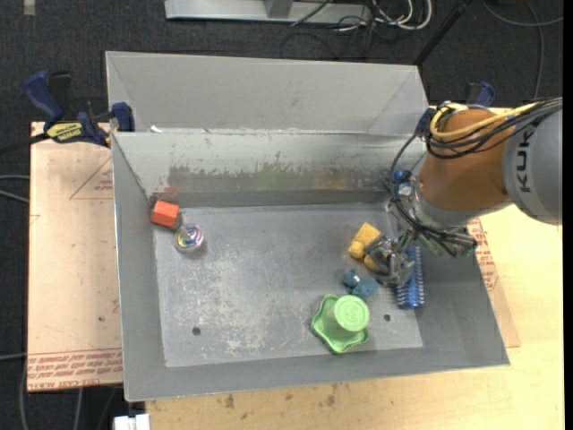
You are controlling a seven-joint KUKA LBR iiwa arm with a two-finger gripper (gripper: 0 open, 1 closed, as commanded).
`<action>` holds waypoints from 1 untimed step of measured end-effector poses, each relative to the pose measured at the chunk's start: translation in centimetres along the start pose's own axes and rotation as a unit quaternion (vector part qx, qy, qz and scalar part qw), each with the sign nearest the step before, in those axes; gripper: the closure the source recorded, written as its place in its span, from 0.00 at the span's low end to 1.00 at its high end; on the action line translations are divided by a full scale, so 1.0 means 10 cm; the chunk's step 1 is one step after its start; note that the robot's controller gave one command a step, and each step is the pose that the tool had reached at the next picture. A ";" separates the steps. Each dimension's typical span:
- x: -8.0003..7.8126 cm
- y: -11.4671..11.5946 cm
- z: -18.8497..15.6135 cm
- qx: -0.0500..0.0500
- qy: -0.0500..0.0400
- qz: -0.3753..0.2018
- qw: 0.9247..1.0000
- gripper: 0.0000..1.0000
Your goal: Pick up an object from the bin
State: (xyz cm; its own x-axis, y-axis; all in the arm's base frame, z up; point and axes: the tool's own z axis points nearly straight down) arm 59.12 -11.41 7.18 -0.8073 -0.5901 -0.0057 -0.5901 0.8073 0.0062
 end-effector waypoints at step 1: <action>-0.04 0.04 0.00 -0.003 -0.004 0.001 1.000 0.00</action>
Offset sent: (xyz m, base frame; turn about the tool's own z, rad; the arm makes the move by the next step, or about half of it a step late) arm 0.0000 0.0000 0.0000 0.0000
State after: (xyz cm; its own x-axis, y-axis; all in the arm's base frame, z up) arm 59.23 -10.86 7.14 -0.8080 -0.5890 -0.0146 -0.5891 0.8080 0.0122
